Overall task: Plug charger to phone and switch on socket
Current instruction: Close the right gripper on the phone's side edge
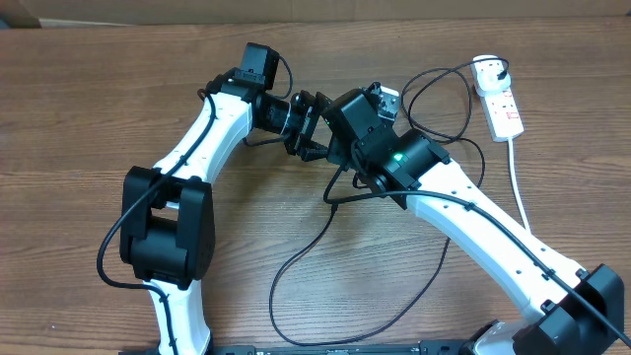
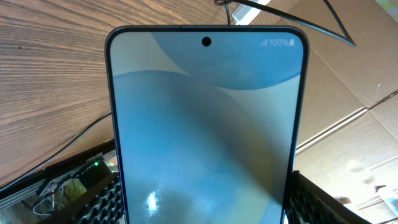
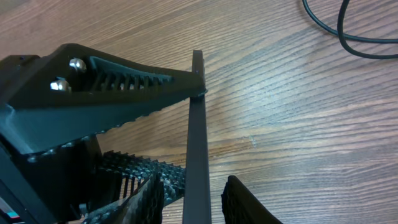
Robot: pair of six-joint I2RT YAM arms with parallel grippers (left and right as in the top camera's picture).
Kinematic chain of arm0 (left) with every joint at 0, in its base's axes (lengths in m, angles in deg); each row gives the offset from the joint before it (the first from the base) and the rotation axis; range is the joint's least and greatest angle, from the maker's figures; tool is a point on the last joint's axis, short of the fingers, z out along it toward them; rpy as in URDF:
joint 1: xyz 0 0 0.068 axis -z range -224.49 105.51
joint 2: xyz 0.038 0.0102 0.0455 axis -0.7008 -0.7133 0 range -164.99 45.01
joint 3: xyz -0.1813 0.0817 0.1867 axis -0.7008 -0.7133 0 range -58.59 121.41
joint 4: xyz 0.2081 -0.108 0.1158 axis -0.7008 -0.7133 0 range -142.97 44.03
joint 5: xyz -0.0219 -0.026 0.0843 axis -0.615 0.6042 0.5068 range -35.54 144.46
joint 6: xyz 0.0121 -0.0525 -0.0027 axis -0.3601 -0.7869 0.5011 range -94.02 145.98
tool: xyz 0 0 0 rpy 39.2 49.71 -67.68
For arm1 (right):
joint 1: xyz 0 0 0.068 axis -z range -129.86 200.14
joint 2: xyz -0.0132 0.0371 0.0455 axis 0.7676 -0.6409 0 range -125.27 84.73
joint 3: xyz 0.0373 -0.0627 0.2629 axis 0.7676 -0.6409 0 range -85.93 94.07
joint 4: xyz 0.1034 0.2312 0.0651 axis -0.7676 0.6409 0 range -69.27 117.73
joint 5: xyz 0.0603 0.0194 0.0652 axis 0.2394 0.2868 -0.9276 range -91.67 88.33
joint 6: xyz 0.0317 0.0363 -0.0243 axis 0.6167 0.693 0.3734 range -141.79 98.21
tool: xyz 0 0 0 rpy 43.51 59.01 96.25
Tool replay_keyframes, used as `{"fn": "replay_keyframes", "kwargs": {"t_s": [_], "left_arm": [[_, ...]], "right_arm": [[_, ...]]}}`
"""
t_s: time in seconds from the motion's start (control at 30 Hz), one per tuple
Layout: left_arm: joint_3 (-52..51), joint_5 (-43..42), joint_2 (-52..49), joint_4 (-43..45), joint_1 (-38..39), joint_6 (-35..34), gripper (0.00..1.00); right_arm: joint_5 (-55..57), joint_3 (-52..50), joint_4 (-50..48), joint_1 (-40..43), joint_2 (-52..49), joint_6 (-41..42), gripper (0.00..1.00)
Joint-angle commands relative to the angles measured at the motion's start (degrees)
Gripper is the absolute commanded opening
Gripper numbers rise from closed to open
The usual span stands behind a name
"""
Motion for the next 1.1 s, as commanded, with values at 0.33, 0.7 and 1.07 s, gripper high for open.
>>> {"fn": "replay_keyframes", "kwargs": {"t_s": [0.33,0.7,1.07], "left_arm": [[1.4,-1.6,2.4,0.0,0.4,1.4,0.67],[1.4,-1.6,2.4,0.0,0.4,1.3,0.67],[1.4,-1.6,2.4,0.0,0.4,1.3,0.69]], "right_arm": [[1.4,0.9,-0.6,-0.1,0.0,0.1,0.24],[1.4,0.9,-0.5,-0.1,0.0,0.2,0.18],[1.1,0.9,0.1,-0.1,0.0,0.2,0.07]]}}
